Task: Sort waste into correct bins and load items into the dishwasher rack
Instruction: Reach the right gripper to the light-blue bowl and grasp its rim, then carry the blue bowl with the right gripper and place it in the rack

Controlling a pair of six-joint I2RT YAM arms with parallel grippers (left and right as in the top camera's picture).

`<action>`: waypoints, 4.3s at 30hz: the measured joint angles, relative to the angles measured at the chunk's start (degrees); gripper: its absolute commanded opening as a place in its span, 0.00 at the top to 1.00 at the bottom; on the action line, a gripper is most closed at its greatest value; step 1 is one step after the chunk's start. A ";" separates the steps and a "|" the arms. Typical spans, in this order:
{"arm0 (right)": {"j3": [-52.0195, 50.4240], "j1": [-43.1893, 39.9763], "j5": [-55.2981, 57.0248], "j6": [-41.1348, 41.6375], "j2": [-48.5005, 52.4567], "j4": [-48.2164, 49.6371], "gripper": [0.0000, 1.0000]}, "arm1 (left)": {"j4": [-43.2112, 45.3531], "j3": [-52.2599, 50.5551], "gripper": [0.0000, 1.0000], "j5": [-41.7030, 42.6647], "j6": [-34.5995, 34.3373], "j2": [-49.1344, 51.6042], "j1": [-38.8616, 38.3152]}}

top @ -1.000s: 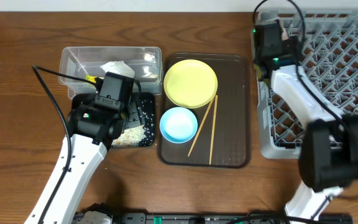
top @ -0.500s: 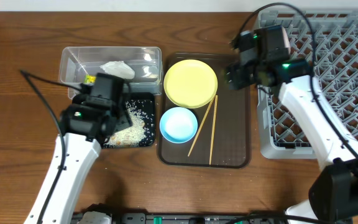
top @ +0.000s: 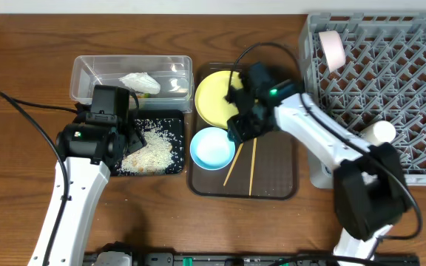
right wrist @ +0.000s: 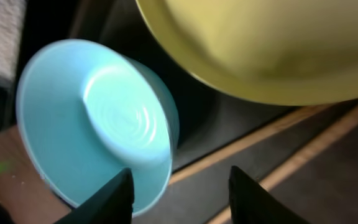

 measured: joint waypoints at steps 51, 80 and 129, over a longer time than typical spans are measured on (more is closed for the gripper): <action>0.00 -26.62 56.89 -27.34 -16.85 46.27 0.99 | 0.46 0.00 0.23 0.17 -0.04 0.00 0.00; 0.00 -33.44 72.59 -38.56 6.86 69.42 0.99 | 0.44 0.00 0.23 0.17 -0.17 0.00 0.04; 0.02 -24.96 29.83 -15.74 -9.99 18.45 0.28 | 0.44 0.00 0.22 0.17 -0.17 0.00 0.04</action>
